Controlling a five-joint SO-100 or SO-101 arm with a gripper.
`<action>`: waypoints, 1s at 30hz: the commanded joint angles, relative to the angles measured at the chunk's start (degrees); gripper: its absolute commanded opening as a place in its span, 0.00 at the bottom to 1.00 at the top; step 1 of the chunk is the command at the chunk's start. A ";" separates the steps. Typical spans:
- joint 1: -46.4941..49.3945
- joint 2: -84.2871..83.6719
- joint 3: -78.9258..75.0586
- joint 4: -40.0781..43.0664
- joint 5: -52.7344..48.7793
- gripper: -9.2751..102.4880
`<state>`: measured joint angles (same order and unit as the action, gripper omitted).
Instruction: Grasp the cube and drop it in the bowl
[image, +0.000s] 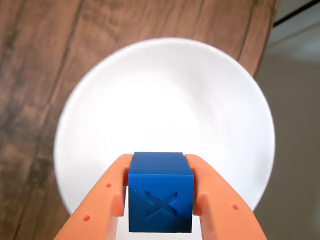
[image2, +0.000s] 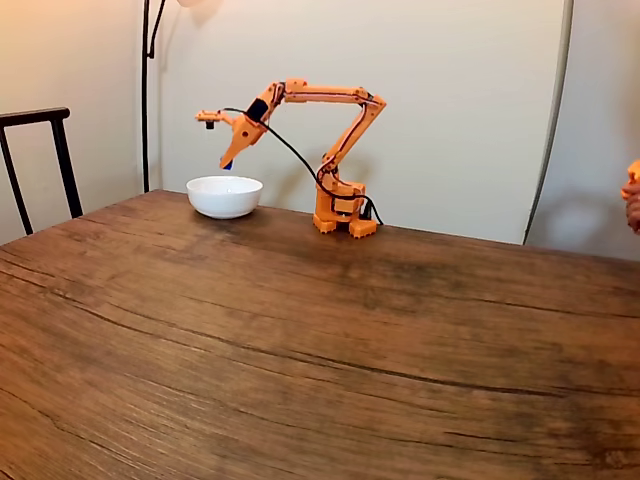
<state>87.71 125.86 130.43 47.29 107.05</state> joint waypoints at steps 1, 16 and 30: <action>0.62 1.58 2.11 -3.69 0.53 0.11; -4.04 2.46 3.69 -7.73 -0.44 0.43; -25.93 2.46 -12.48 6.94 -6.33 0.43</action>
<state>65.30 126.30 123.05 51.24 101.07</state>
